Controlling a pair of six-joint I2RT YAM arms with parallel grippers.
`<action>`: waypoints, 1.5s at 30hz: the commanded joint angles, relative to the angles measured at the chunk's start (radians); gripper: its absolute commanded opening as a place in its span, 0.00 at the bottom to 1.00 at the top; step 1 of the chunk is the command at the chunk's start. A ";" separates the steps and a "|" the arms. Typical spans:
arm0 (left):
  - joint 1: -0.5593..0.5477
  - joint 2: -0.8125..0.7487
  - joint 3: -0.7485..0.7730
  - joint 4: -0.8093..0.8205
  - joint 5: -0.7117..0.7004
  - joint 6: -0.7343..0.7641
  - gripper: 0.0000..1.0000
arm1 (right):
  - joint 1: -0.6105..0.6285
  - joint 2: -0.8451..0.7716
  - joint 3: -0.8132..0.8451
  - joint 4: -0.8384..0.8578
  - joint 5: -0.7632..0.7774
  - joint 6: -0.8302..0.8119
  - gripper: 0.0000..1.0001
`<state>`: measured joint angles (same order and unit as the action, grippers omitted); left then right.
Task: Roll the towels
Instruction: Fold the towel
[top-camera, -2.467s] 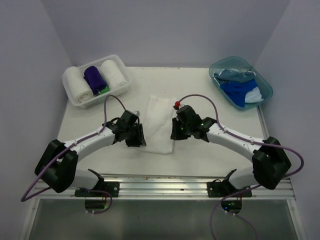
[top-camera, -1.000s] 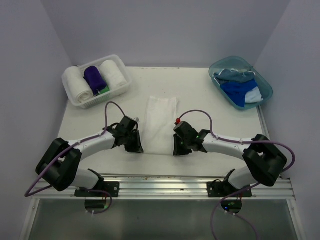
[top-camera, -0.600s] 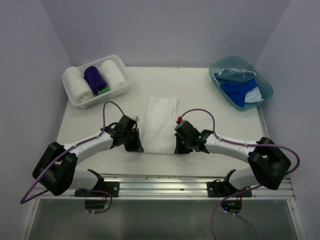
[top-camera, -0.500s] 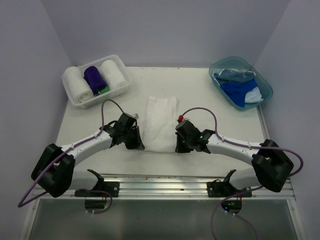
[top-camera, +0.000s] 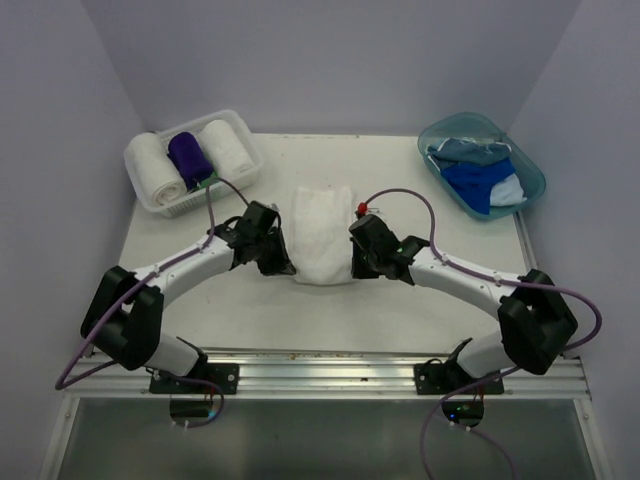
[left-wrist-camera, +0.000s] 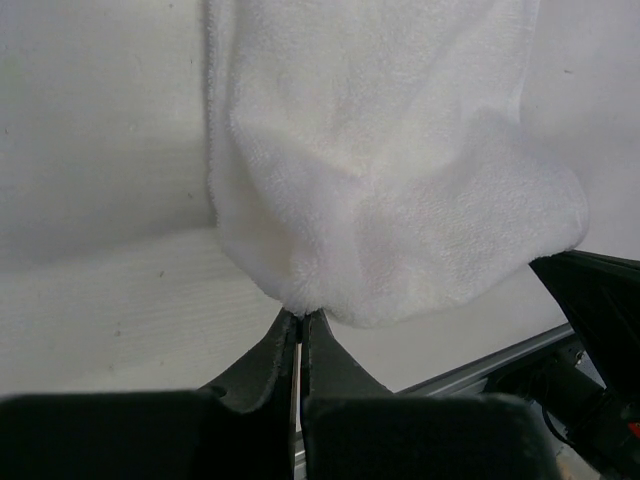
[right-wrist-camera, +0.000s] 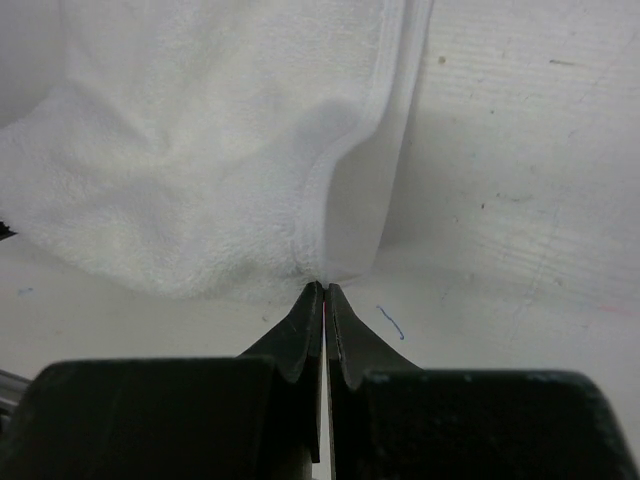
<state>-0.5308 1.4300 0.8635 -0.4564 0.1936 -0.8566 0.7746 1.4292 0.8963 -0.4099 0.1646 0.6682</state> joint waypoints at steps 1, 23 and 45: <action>0.018 0.065 0.091 -0.031 -0.023 -0.012 0.00 | -0.040 0.033 0.075 -0.012 0.036 -0.056 0.00; 0.078 -0.020 -0.130 0.035 0.116 0.016 0.00 | -0.028 -0.010 -0.079 0.036 -0.134 0.010 0.00; 0.023 0.015 0.011 0.056 0.093 0.060 0.00 | 0.018 0.101 0.096 0.036 -0.089 -0.059 0.09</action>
<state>-0.4992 1.3781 0.8467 -0.4709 0.2527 -0.8005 0.7929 1.4811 0.9417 -0.4179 0.0872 0.6319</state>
